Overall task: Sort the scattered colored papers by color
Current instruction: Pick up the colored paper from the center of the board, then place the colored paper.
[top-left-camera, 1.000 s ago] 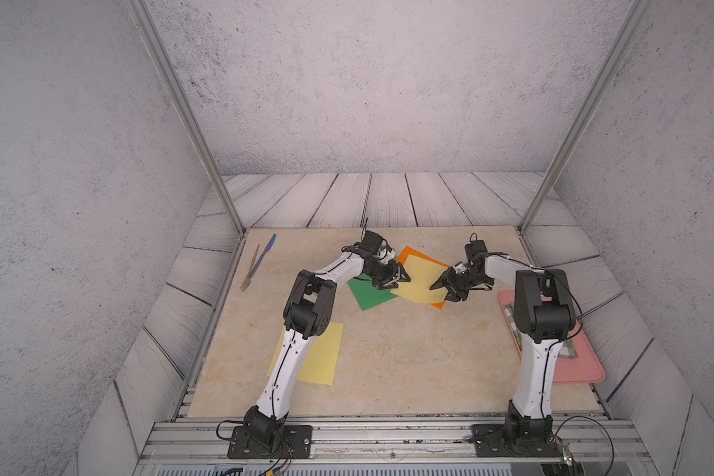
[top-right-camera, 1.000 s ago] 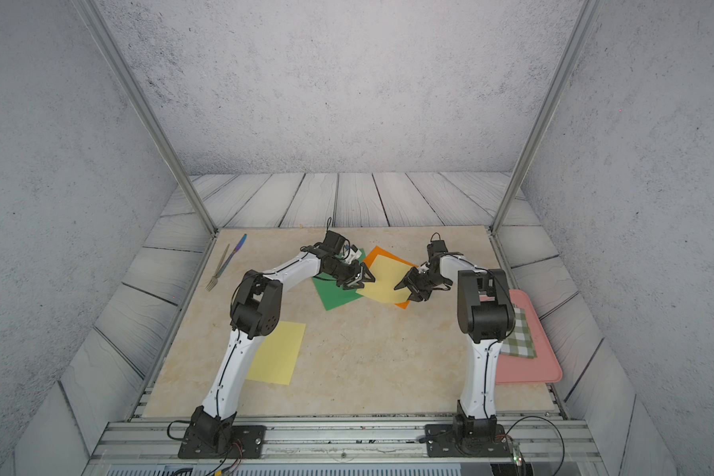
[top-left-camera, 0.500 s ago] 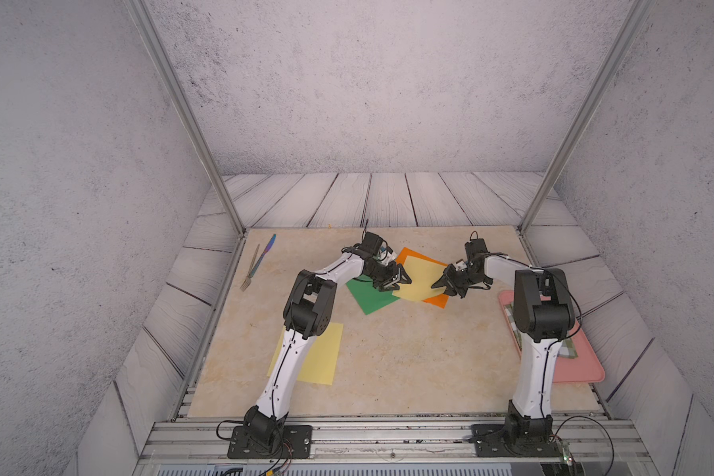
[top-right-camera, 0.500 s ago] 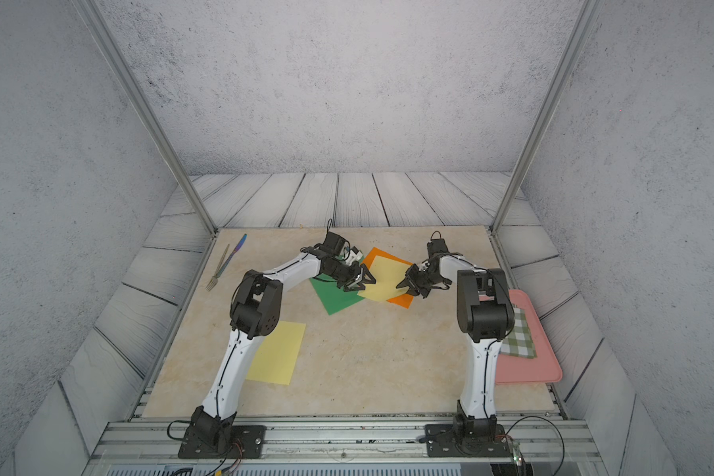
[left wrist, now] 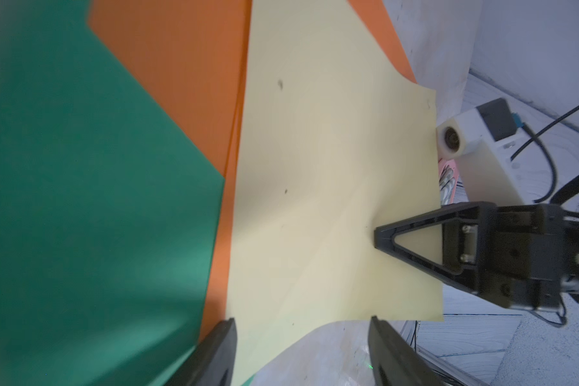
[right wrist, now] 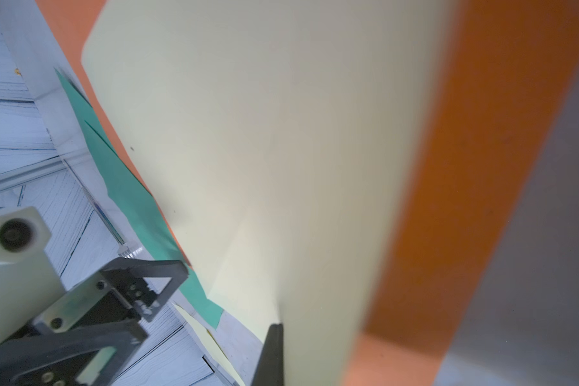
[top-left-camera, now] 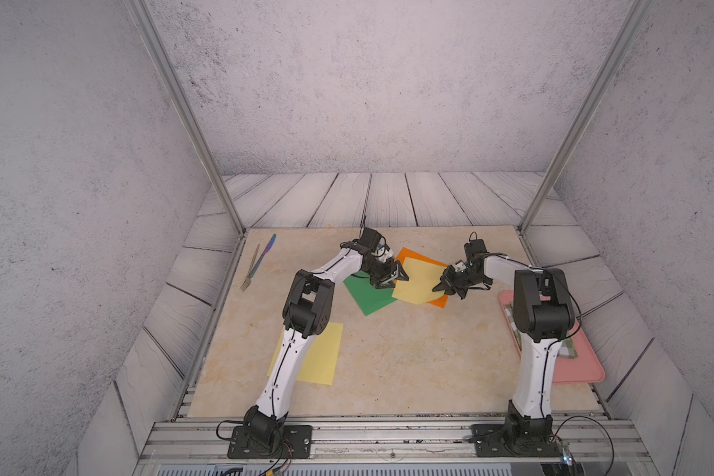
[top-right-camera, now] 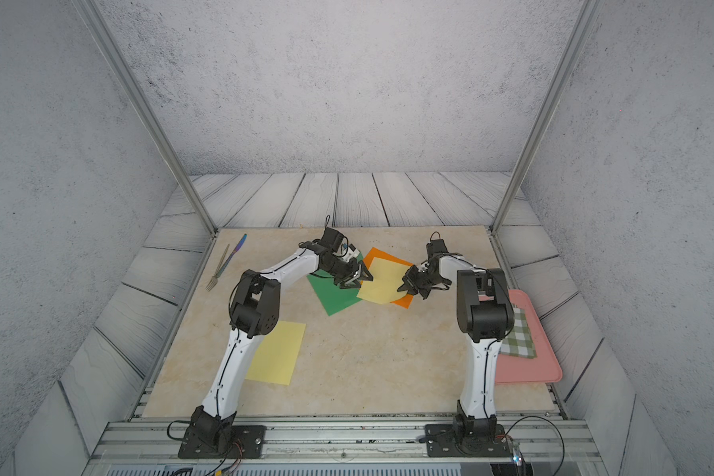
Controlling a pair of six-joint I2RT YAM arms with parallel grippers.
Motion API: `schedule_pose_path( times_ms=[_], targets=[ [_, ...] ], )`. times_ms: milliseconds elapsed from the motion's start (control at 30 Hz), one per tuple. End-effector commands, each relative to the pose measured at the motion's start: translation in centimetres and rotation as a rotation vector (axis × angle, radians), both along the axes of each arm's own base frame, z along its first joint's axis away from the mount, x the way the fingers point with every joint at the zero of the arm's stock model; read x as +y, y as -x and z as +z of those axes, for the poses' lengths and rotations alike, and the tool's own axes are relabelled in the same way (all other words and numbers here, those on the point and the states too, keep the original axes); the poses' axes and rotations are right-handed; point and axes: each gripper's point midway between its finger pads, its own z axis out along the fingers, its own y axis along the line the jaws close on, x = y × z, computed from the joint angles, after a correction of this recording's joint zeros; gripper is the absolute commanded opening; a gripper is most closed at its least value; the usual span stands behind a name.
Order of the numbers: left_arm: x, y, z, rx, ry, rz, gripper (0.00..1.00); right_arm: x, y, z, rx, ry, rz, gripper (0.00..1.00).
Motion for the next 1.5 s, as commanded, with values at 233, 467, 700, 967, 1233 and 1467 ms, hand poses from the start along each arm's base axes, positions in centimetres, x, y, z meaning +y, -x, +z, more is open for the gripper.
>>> schedule_pose_path(
  times_ms=[233,467,700,967,1233,1467],
  targets=[
    [3.5,-2.7,9.7,-0.135,0.097,0.042,0.70,0.4,-0.1,8.1,-0.159,-0.003,0.126,0.00],
    [5.0,-0.3,12.6,-0.156,0.176,0.018,0.69,1.6,1.1,14.5,-0.256,-0.099,0.164,0.00],
    [8.3,2.2,16.0,-0.236,0.143,0.108,0.70,3.1,3.9,18.6,-0.320,-0.155,0.215,0.00],
    [14.2,5.4,23.2,-0.443,0.048,0.331,0.73,6.8,8.0,21.5,-0.347,-0.203,0.309,0.00],
    [18.7,8.9,27.9,-0.571,-0.039,0.452,0.76,13.1,11.0,23.3,-0.369,-0.217,0.399,0.00],
    [22.3,14.2,28.9,-0.578,-0.085,0.555,0.79,19.9,12.9,23.1,-0.357,-0.250,0.453,0.00]
  ],
)
